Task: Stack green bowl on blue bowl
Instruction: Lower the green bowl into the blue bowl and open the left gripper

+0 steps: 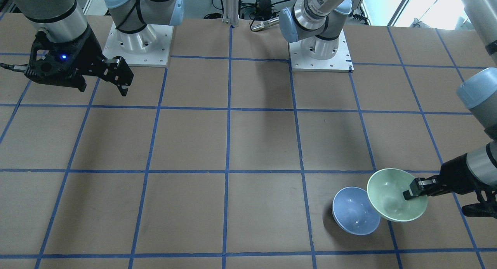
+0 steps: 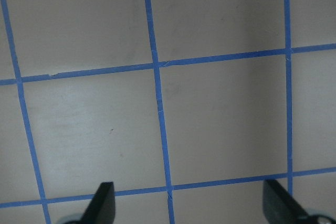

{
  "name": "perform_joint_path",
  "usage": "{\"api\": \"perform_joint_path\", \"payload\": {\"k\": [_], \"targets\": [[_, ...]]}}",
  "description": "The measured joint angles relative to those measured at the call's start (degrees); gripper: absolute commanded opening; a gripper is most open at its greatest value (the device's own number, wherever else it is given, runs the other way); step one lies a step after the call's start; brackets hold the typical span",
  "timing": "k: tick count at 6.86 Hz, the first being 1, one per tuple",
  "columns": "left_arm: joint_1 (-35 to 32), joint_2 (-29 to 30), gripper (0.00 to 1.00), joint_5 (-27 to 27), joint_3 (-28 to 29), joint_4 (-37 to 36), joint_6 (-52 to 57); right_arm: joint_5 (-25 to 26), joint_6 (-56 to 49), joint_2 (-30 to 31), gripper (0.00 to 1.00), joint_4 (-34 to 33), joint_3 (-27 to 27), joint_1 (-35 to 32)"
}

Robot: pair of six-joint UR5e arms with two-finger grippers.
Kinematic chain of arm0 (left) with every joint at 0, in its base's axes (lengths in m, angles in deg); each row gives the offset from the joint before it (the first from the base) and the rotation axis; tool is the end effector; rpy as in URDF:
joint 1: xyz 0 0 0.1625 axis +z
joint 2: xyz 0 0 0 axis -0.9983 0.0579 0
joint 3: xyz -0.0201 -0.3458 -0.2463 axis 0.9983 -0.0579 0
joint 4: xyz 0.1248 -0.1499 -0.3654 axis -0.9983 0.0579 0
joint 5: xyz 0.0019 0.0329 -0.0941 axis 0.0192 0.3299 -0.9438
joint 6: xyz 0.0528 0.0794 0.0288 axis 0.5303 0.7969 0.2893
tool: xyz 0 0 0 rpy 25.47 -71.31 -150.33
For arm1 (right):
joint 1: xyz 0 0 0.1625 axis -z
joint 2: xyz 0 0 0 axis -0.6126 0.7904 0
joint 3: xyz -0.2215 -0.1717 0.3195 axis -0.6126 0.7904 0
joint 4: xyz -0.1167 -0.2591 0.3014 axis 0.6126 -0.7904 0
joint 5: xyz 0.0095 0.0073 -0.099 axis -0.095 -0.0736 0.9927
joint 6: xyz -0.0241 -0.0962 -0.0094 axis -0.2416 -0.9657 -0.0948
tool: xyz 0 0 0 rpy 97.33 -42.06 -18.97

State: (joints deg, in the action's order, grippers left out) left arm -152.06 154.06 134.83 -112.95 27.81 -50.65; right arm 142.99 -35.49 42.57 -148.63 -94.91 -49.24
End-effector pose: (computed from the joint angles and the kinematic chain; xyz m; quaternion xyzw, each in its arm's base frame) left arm 0.1310 -0.6727 0.3076 0.0339 -0.9882 0.0115 0.1487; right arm 0.1065 -0.4870 0.4722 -0.0481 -0.9988 -0.0054 0.0084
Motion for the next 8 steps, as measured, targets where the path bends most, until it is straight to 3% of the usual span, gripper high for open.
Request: {"api": "perform_joint_path", "payload": {"k": [3,8], "targets": [[-0.9,2.4,0.02,-3.7,-0.8,-0.4,-2.4,0.0,0.0,0.0,1.0,0.0,0.0,0.0],[-1.1,3.5,0.02,-4.0,-4.5,-5.5,-2.0,0.0,0.0,0.0,1.0,0.0,0.0,0.0]]}}
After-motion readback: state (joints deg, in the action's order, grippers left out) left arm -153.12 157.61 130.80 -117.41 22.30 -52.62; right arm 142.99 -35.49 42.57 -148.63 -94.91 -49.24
